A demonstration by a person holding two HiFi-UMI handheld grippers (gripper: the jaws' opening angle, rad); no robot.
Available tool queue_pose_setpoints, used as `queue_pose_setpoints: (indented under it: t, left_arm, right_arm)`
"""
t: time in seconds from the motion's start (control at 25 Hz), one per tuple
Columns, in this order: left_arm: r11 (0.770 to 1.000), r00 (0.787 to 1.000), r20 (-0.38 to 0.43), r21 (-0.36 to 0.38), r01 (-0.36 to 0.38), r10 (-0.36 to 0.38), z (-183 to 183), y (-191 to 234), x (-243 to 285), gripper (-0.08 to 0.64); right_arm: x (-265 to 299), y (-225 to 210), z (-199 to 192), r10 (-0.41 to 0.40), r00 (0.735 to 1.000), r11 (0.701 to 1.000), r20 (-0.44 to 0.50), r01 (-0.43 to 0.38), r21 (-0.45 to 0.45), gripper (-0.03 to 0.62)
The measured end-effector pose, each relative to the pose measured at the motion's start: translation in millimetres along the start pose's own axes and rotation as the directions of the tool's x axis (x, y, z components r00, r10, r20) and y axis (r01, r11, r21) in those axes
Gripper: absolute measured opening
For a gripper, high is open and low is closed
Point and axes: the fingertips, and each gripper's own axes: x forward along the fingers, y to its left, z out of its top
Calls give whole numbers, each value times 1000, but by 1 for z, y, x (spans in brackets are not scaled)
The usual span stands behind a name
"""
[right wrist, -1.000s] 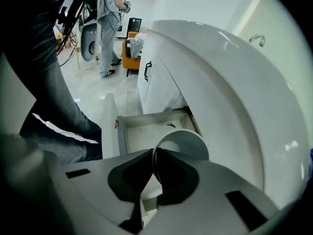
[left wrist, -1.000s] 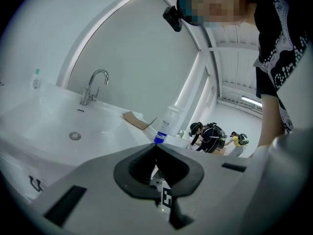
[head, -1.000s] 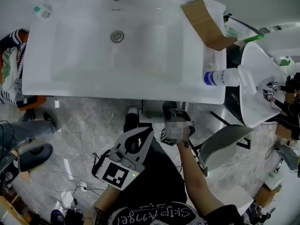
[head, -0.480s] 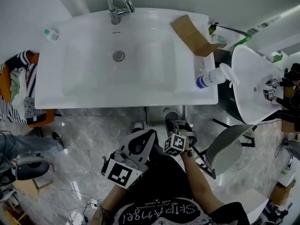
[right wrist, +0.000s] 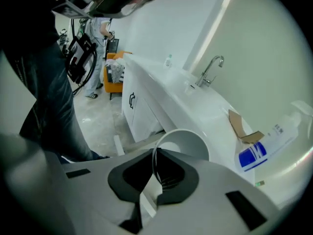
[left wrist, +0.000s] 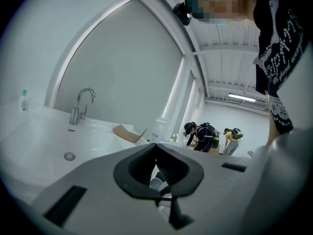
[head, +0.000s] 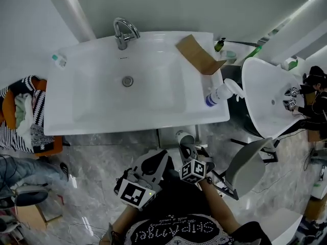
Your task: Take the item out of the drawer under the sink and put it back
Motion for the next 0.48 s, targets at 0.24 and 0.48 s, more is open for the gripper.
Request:
queue_pose_setpoints:
  t: [0.24, 0.48]
  left_arm:
    - [996, 999, 2, 79, 38, -38, 11, -10, 6, 5]
    - [962, 994, -34, 252, 105, -100, 18, -36, 14, 5]
  right_arm:
    - [-47, -21, 28, -64, 993, 991, 102, 51, 126, 25]
    - [-89, -52, 54, -174, 955, 951, 240, 99, 294, 25]
